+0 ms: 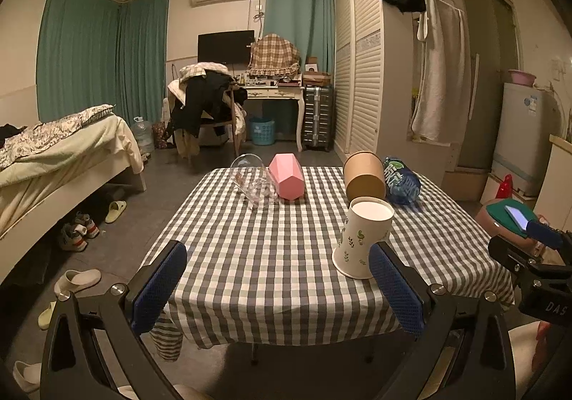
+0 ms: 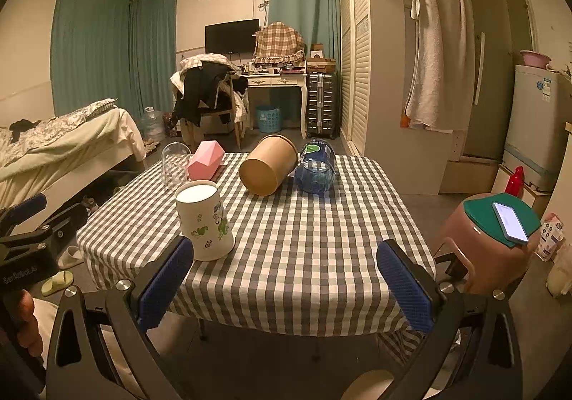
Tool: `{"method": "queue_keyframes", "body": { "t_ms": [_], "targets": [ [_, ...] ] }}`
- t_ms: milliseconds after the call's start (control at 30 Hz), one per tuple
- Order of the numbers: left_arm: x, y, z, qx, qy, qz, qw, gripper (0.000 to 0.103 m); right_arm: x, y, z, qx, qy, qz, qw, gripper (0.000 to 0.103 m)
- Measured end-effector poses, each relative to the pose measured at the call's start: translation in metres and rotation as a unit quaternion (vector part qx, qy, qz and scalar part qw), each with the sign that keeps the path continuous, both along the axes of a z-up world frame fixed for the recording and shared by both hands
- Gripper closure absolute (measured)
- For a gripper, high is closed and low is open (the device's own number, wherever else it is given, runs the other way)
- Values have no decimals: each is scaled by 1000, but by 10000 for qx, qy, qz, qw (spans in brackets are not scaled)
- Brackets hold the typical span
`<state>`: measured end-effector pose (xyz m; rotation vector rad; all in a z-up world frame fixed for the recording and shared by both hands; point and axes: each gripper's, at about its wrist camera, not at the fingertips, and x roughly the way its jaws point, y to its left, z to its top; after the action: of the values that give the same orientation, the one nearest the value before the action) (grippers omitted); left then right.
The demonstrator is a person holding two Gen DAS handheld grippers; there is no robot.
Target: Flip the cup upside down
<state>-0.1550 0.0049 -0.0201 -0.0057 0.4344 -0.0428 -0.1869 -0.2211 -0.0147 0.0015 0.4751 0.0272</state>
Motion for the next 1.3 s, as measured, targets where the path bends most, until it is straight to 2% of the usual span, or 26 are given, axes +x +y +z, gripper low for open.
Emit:
{"method": "queue_keyframes", "body": {
  "t_ms": [1300],
  "targets": [
    [2, 4, -11, 8, 76, 2, 10000, 0, 5, 3, -14, -61, 171, 15, 9998, 0]
  ]
}}
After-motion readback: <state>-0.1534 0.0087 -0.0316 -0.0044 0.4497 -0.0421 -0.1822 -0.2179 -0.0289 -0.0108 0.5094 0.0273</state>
